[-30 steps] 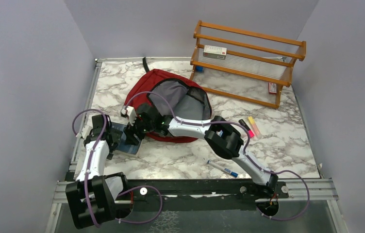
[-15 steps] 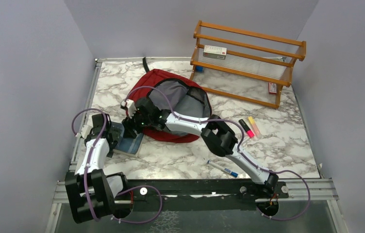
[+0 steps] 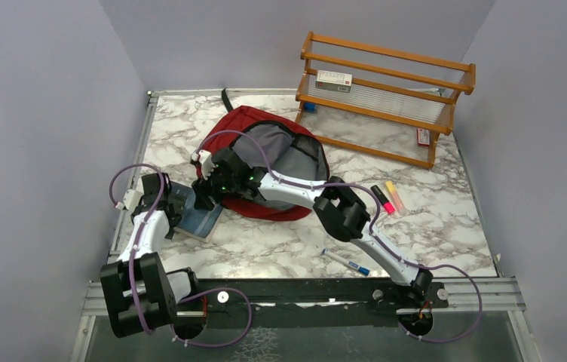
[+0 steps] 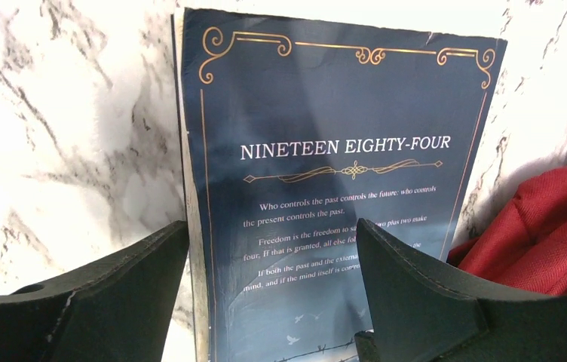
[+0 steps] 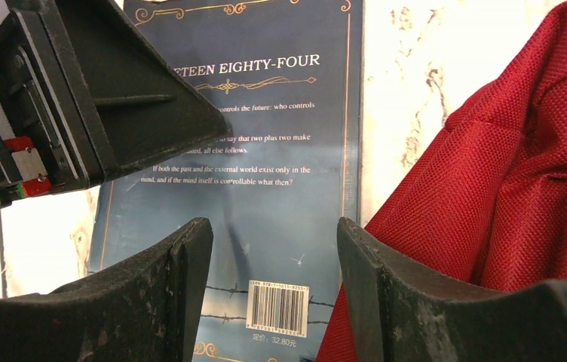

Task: Pack the student bag
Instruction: Pick up the book from the center of the board.

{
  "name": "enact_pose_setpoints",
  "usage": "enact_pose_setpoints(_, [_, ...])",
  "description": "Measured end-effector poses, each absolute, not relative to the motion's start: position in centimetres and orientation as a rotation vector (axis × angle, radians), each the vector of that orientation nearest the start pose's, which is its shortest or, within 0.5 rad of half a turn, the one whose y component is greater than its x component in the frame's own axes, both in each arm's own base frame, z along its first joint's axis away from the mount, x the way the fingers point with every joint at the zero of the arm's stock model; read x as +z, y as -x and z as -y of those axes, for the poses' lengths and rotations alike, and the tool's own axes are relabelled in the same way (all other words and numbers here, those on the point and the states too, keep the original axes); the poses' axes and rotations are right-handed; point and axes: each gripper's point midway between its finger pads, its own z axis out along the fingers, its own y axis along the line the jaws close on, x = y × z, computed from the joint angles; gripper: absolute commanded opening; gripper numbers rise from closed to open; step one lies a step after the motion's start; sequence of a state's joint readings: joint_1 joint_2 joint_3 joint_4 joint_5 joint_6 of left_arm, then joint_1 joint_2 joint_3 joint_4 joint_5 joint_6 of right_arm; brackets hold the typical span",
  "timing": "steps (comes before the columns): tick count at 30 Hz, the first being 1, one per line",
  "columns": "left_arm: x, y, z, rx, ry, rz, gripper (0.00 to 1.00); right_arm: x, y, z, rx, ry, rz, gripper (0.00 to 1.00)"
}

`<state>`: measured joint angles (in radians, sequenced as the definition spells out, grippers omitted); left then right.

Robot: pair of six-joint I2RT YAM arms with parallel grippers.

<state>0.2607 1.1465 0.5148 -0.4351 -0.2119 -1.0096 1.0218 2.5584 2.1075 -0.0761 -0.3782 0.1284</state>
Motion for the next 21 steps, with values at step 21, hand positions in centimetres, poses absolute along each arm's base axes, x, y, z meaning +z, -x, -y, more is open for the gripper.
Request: enact_pose_setpoints(21, [2.7,-26.5,-7.5,-0.015,1.531,-2.002,0.78,3.5,-30.0,-58.4,0.997,1.128,-2.004,0.56])
